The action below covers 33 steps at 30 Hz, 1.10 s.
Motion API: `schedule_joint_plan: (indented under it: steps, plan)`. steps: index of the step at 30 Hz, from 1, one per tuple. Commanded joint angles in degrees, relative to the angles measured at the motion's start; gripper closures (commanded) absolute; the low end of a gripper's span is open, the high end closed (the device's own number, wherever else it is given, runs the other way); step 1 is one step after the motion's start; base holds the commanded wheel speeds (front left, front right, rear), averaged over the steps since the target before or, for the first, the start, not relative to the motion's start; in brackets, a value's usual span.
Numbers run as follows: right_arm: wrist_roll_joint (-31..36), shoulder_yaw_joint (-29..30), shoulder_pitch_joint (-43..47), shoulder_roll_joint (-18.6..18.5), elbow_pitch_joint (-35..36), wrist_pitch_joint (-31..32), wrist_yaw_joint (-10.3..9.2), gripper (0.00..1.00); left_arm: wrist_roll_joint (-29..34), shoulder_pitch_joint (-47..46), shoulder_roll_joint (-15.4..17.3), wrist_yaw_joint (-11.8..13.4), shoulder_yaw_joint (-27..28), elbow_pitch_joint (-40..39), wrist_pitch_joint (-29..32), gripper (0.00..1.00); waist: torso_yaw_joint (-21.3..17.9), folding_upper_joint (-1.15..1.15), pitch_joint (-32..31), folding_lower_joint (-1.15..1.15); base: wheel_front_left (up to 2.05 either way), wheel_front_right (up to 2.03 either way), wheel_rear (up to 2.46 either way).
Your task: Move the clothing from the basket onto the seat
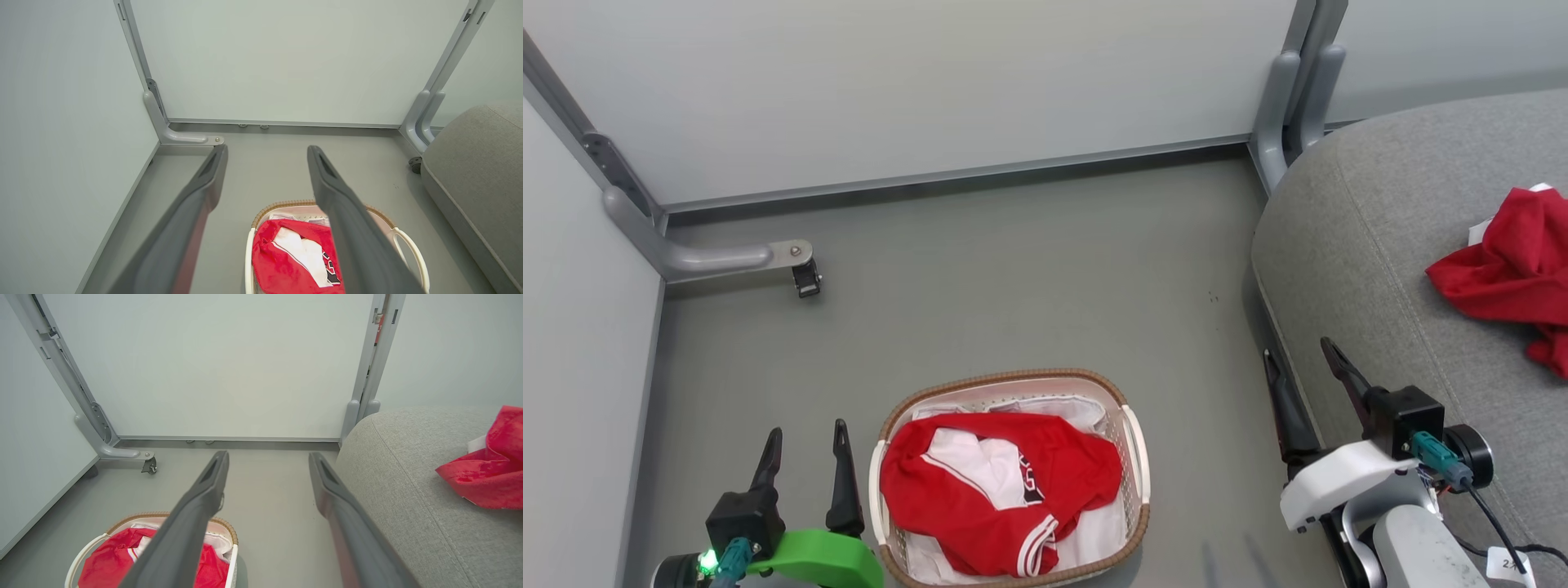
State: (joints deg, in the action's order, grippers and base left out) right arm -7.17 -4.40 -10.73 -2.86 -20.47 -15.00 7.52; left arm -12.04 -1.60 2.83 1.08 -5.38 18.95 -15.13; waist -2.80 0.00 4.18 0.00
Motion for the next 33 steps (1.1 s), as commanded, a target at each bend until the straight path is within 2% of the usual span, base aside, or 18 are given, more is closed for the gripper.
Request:
schedule_joint_plan:
  steps: [1, 9, 17, 25, 33]
  plan:
    - [-0.44, -0.14, 1.16, -0.19, 0.47, -0.28, -0.06, 0.00, -0.43, 0.93, 0.17, -0.06, 0.10, -0.21, -0.03, 0.00, -0.06, 0.00, -0.59, 0.00, 0.00, 0.00, 0.00]
    - [-0.84, -0.42, 1.65, -0.20, 1.03, -0.27, -0.06, 0.00, -0.95, 1.07, 0.17, -0.77, -0.63, -0.37, -0.03, 0.00, -0.05, 0.00, -0.08, 0.00, 0.00, 0.00, 0.00]
    - [-0.96, -1.29, -2.43, -0.20, 2.63, -0.27, -0.06, 0.00, -2.62, -4.00, 0.17, -0.90, -4.46, 4.83, -0.02, 0.00, -1.15, 0.00, 6.75, 0.00, 0.00, 0.00, 0.00]
    - [-1.10, -2.54, -6.53, -0.19, 4.22, -0.27, -0.06, 0.00, -3.12, -10.98, 0.18, -0.93, -10.36, 12.74, -0.03, 0.00, -3.06, 0.00, 15.29, 0.00, 0.00, 0.00, 0.00]
    - [-1.78, -3.86, -10.25, -0.18, 5.28, -0.28, -0.06, 0.00, -2.40, -20.23, 0.23, -0.47, -15.53, 26.47, -0.04, 0.00, -5.06, 0.00, 22.48, 0.00, 0.00, 0.00, 0.00]
